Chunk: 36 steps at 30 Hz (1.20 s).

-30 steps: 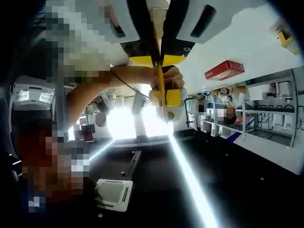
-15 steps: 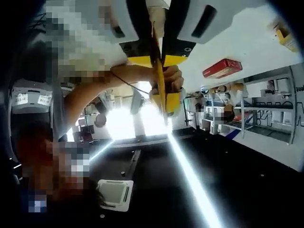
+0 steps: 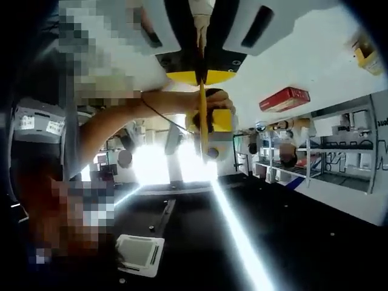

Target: Tear open the coffee pouch, take out the coffee, and pour the coffee from the pouch into the cup

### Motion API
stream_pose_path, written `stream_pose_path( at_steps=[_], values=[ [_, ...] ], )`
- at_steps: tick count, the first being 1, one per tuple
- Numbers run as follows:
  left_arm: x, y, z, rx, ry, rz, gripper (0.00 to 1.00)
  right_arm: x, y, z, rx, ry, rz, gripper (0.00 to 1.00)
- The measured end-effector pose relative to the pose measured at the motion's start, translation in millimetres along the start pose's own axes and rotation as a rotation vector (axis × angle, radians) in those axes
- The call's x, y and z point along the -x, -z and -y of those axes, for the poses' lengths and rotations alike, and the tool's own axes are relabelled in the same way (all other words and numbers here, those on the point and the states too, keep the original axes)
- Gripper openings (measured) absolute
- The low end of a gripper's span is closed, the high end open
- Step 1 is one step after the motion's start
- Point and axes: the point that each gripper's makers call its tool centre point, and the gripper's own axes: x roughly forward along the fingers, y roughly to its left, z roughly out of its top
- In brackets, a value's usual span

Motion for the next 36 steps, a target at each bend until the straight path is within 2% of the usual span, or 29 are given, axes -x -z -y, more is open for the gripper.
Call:
stream_pose_path(
  at_steps=[4,9,21,28,32,36],
  values=[
    [0.8,0.0,-1.0,-0.001,-0.004,-0.008,0.05,-1.2,2.5,-1.9,0.0,0.004,0.002,0.05],
    [-1.6,-3.2,1.7,-0.024,0.012,0.034,0.09,4.3,-1.1,0.4,-0.004,0.001,0.029,0.03],
    [-1.6,-7.7,1.0,-0.049,0.003,0.061,0.1,12.5,-20.6,-2.4,-0.002,-0.02,0.144,0.03],
    [-1.9,-6.0,1.1,-0.045,-0.006,0.048,0.07,11.8,-19.0,-4.5,-0.002,-0.034,0.125,0.05],
    [-1.4,-4.3,2.5,-0.022,0.003,0.032,0.06,13.8,-17.3,-4.6,-0.005,-0.051,0.096,0.12],
    [-0.5,-3.0,1.4,-0.006,0.002,0.023,0.06,20.9,-23.5,-0.4,0.003,-0.021,0.094,0.12]
  ],
)
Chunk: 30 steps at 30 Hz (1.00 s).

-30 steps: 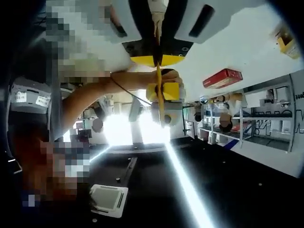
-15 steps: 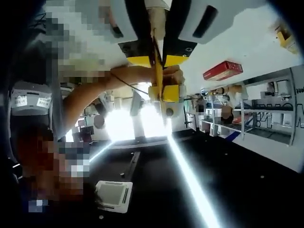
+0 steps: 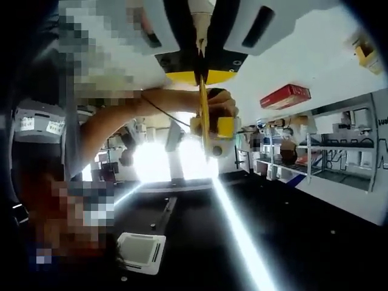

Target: Tear open the coffee pouch, take out the coffee, and pour the coffee from the pouch into the cup

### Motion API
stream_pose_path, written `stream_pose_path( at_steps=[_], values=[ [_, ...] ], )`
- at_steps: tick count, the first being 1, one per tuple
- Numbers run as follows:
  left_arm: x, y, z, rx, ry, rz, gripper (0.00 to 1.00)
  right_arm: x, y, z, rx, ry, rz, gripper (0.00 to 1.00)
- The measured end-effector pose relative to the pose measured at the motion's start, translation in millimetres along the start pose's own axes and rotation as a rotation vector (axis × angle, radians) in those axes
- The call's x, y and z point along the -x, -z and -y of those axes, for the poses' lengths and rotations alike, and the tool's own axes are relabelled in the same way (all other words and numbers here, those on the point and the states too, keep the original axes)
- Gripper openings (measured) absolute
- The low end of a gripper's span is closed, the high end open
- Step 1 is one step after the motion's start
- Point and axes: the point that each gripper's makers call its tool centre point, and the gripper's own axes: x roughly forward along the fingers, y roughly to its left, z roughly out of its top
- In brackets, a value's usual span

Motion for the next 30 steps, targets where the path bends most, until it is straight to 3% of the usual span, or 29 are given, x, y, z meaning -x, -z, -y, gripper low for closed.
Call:
stream_pose_path(
  at_steps=[9,14,17,30],
  values=[
    [0.5,-1.8,0.7,-0.004,0.007,0.018,0.08,-1.2,-0.6,-0.5,0.022,0.025,-0.011,0.03],
    [2.3,-8.8,-2.2,-0.015,-0.001,0.065,0.1,1.6,-7.2,-3.4,0.038,0.01,0.071,0.03],
    [3.1,-10.6,-2.8,-0.007,0.0,0.076,0.1,2.1,-6.1,-3.4,0.038,-0.001,0.087,0.03],
    [-2.1,-2.3,-0.6,-0.02,0.003,0.047,0.1,0.2,3.6,-1.4,0.025,0.001,0.023,0.03]
  ],
)
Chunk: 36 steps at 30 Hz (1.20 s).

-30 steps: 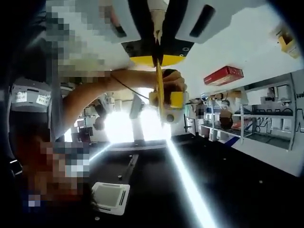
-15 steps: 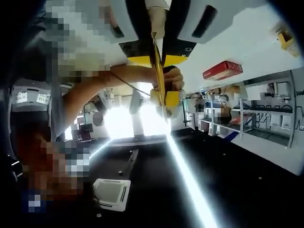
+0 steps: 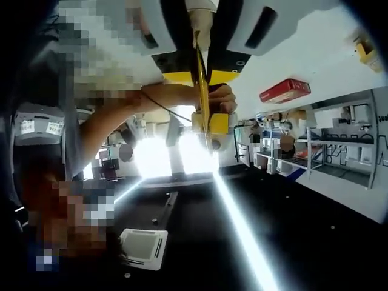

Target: Tear open the coffee pouch, take out the coffee, and pour the coffee from the pouch into the cup

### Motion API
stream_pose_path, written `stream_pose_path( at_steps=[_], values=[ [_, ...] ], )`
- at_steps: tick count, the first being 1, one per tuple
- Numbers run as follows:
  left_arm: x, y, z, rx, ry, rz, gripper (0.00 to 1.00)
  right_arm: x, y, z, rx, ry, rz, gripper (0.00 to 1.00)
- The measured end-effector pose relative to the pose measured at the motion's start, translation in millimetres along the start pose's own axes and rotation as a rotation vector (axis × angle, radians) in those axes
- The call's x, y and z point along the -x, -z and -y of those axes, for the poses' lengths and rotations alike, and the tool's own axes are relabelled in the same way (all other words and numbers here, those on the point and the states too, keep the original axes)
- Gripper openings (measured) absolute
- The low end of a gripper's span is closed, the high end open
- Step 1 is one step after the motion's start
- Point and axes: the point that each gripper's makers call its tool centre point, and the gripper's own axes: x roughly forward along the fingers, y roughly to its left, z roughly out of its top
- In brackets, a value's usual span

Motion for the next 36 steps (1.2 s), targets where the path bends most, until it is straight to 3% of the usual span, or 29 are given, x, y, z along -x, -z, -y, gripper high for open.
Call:
stream_pose_path(
  at_steps=[11,17,24,30,33,36],
  values=[
    [-1.7,1.2,-0.6,-0.011,0.001,-0.002,0.12,-5.5,5.0,-1.9,0.005,-0.007,-0.015,0.03],
    [-5.0,7.4,0.1,-0.032,-0.001,-0.031,0.14,-4.0,15.5,1.7,0.028,0.008,-0.086,0.03],
    [0.5,-1.1,-6.5,-0.014,-0.015,0.003,0.12,-0.2,14.1,0.6,0.022,0.014,-0.111,0.03],
    [1.5,-4.2,-4.6,-0.016,-0.01,0.008,0.06,-0.7,11.6,-4.3,0.015,-0.013,-0.087,0.04],
    [0.5,-4.4,-0.2,-0.016,0.005,0.006,0.05,-0.8,10.6,-13.1,0.009,-0.074,-0.064,0.11],
    [0.0,-2.4,-0.9,-0.017,-0.002,-0.006,0.05,1.9,6.5,-11.8,0.021,-0.068,-0.05,0.16]
  ],
)
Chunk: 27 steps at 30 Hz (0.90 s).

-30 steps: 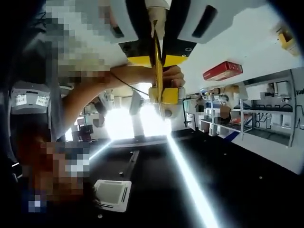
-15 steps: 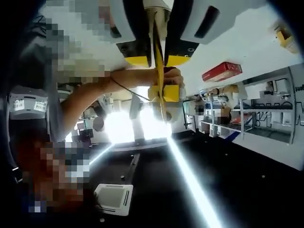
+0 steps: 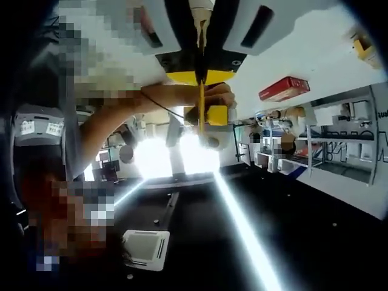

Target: Tear open the coffee pouch, take out the coffee, and pour the coffee from the pouch into the cup

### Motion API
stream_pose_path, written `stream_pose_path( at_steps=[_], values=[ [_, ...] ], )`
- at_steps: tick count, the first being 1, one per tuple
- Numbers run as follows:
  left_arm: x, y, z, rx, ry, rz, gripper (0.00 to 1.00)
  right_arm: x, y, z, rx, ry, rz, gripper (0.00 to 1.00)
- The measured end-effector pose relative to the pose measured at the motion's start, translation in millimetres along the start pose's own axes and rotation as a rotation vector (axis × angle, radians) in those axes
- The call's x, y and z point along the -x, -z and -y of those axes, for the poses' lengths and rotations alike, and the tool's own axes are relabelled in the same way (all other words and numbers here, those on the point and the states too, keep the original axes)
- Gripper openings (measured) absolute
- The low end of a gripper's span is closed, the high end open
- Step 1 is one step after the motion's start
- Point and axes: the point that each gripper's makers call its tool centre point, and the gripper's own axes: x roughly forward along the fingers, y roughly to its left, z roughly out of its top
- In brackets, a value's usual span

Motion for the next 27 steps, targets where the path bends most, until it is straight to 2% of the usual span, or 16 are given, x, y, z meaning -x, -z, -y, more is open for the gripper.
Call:
stream_pose_path(
  at_steps=[2,6,10,14,17,20,23,25,27],
  values=[
    [0.7,0.9,-2.6,0.006,-0.008,-0.004,0.05,2.4,-5.3,-1.2,0.015,0.0,0.023,0.15],
    [2.2,0.9,-3.7,0.027,-0.009,-0.008,0.05,12.4,-12.4,9.1,0.026,0.048,0.034,0.12],
    [1.5,3.1,-4.2,0.023,-0.013,-0.02,0.05,18.0,-11.7,13.0,0.024,0.067,0.019,0.05],
    [0.4,3.9,-2.5,0.02,-0.005,-0.014,0.08,16.6,-12.2,10.8,0.027,0.07,0.012,0.03],
    [-2.1,2.0,5.2,0.0,0.032,0.004,0.13,18.1,-14.6,11.0,0.025,0.075,0.01,0.03],
    [-4.1,1.9,8.0,-0.012,0.033,0.006,0.13,18.2,-15.0,10.5,0.016,0.074,0.011,0.03],
    [-3.1,5.1,3.1,0.003,0.018,-0.008,0.08,15.5,-11.0,8.9,0.01,0.064,0.003,0.03],
    [-1.8,5.6,-3.0,-0.005,-0.014,-0.016,0.05,14.0,-12.3,4.2,0.021,0.023,0.02,0.07],
    [-1.6,5.1,-1.4,-0.003,-0.008,-0.015,0.05,13.4,-12.3,7.1,0.038,0.041,0.022,0.12]
  ],
)
